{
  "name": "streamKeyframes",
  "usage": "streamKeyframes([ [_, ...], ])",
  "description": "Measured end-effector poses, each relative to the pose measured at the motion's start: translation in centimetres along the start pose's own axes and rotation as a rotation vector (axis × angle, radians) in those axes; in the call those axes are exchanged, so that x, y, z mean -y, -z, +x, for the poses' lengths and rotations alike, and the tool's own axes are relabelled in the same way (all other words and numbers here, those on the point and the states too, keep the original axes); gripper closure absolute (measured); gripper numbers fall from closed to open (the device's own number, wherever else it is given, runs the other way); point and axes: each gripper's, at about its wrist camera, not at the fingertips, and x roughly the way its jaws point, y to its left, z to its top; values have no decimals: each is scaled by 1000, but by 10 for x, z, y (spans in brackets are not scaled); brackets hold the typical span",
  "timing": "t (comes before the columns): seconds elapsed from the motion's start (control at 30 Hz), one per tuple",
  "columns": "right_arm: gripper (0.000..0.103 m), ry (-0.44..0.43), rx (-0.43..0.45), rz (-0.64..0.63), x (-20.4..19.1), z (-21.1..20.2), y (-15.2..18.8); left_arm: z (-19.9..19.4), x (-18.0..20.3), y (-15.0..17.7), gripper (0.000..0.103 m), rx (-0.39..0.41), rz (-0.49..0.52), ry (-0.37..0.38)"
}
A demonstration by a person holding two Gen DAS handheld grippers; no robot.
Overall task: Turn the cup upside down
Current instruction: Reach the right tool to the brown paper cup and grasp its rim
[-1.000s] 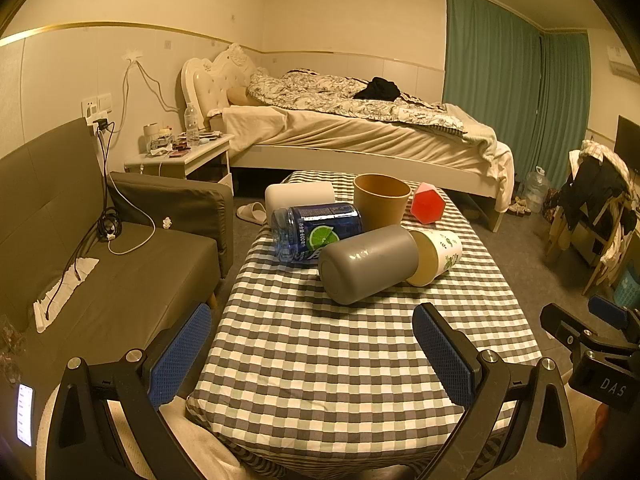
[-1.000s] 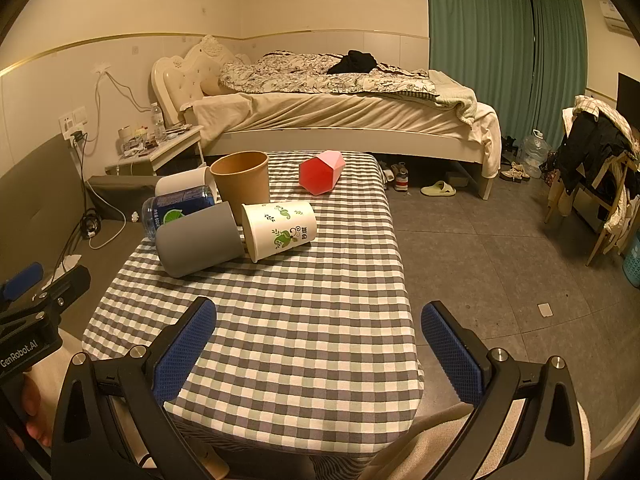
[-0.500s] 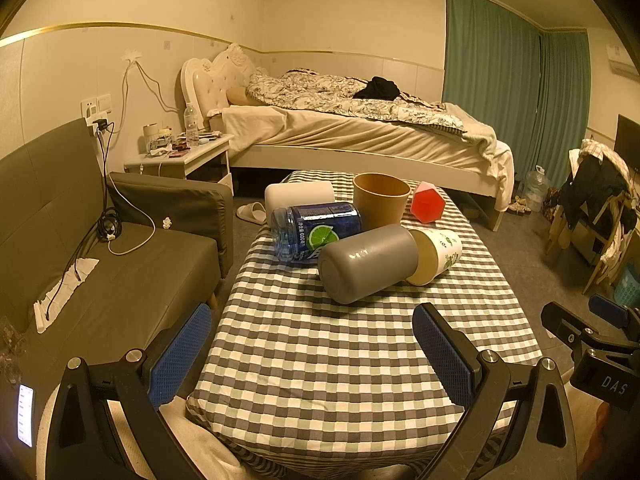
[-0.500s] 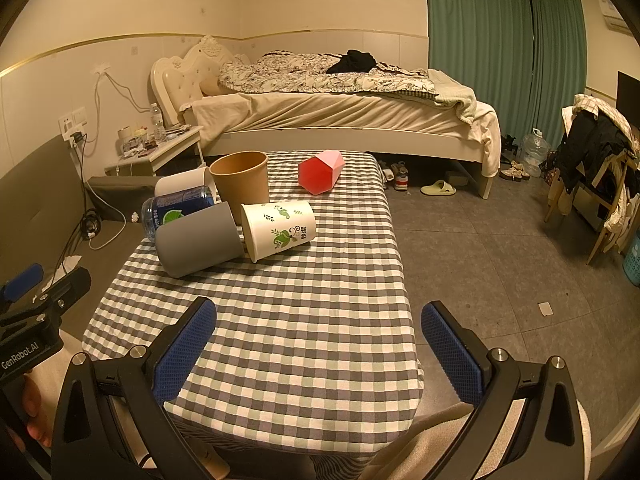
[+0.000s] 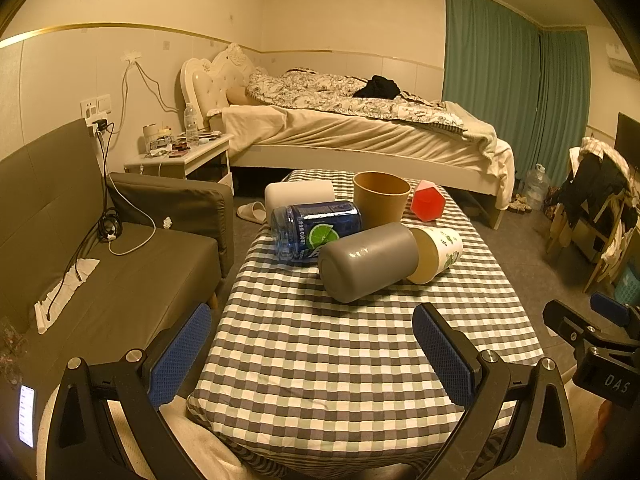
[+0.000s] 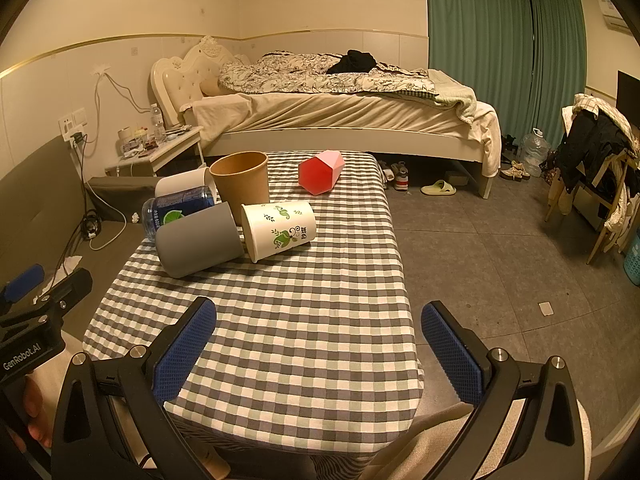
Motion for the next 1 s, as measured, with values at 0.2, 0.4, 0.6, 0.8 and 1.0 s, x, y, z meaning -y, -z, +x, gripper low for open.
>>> streamKeyframes([
  [0.2,0,-1,-1,0,0,0,0,1,-4,0,0,-7,-2,0],
  [0.4,0,-3,-1,-1,0,0,0,-4,-13,3,0,-4,-5,-4],
  [0.6,0,-29,-1,6,-1,2,-12,6,-12,-13,0,2,-8,-16],
  [0.8,0,-64,-20,11,-6,30,-36,37,-28,-43,0,6,-35,-59],
  [1.0,0,-89,-47,-49,-29,78,-70,79,-52,-68,0,1,-59,-116],
])
